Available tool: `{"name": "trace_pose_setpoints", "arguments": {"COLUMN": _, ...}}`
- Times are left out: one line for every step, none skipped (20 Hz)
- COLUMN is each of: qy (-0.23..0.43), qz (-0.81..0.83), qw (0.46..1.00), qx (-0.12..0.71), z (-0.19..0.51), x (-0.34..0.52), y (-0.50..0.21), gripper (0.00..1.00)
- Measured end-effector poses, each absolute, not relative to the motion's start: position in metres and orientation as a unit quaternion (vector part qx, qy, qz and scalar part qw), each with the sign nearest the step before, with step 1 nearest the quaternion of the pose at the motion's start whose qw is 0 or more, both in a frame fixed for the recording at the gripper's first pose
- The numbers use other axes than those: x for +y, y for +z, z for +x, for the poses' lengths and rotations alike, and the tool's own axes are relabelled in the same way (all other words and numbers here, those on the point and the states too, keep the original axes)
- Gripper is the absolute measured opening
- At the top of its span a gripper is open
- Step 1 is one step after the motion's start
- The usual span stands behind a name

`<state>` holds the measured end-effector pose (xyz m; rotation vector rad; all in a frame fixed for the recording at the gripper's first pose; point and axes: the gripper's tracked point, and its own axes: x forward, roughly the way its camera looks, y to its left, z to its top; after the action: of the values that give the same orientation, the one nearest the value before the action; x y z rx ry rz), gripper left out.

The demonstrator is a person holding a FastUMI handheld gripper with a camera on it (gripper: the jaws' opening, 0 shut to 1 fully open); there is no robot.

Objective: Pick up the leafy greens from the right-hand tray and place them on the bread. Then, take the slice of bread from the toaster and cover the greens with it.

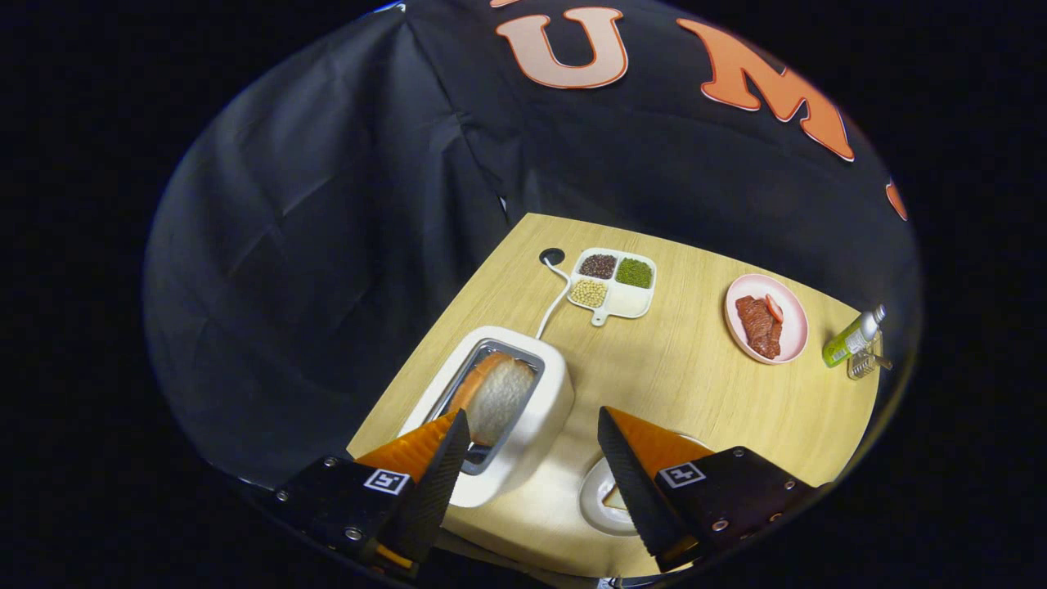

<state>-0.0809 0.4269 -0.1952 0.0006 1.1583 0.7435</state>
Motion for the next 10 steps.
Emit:
{"name": "trace_pose_setpoints", "arguments": {"qy": 0.341, "qz": 0.000, "qw": 0.770, "qx": 0.539, "z": -0.079, "x": 0.434, "y": -0.194, "gripper": 0.95}}
{"name": "trace_pose_setpoints", "arguments": {"qy": 0.334, "qz": -0.008, "qw": 0.769, "qx": 0.545, "z": -0.079, "x": 0.438, "y": -0.195, "gripper": 0.95}}
{"name": "trace_pose_setpoints", "arguments": {"qy": 0.329, "qz": -0.015, "qw": 0.768, "qx": 0.550, "z": -0.080, "x": 0.443, "y": -0.196, "gripper": 0.94}}
{"name": "trace_pose_setpoints", "arguments": {"qy": 0.324, "qz": -0.021, "qw": 0.765, "qx": 0.556, "z": -0.080, "x": 0.449, "y": -0.199, "gripper": 0.93}}
{"name": "trace_pose_setpoints", "arguments": {"qy": 0.322, "qz": -0.026, "qw": 0.762, "qx": 0.561, "z": -0.082, "x": 0.454, "y": -0.202, "gripper": 0.93}}
{"name": "trace_pose_setpoints", "arguments": {"qy": 0.318, "qz": -0.032, "qw": 0.759, "qx": 0.568, "z": -0.082, "x": 0.459, "y": -0.206, "gripper": 0.91}}
{"name": "trace_pose_setpoints", "arguments": {"qy": 0.313, "qz": -0.039, "qw": 0.756, "qx": 0.574, "z": -0.083, "x": 0.463, "y": -0.211, "gripper": 0.91}}
{"name": "trace_pose_setpoints", "arguments": {"qy": 0.309, "qz": -0.047, "qw": 0.753, "qx": 0.580, "z": -0.085, "x": 0.465, "y": -0.216, "gripper": 0.90}}
{"name": "trace_pose_setpoints", "arguments": {"qy": 0.307, "qz": -0.053, "qw": 0.749, "qx": 0.584, "z": -0.085, "x": 0.468, "y": -0.221, "gripper": 0.89}}
{"name": "trace_pose_setpoints", "arguments": {"qy": 0.306, "qz": -0.058, "qw": 0.746, "qx": 0.588, "z": -0.086, "x": 0.473, "y": -0.227, "gripper": 0.88}}
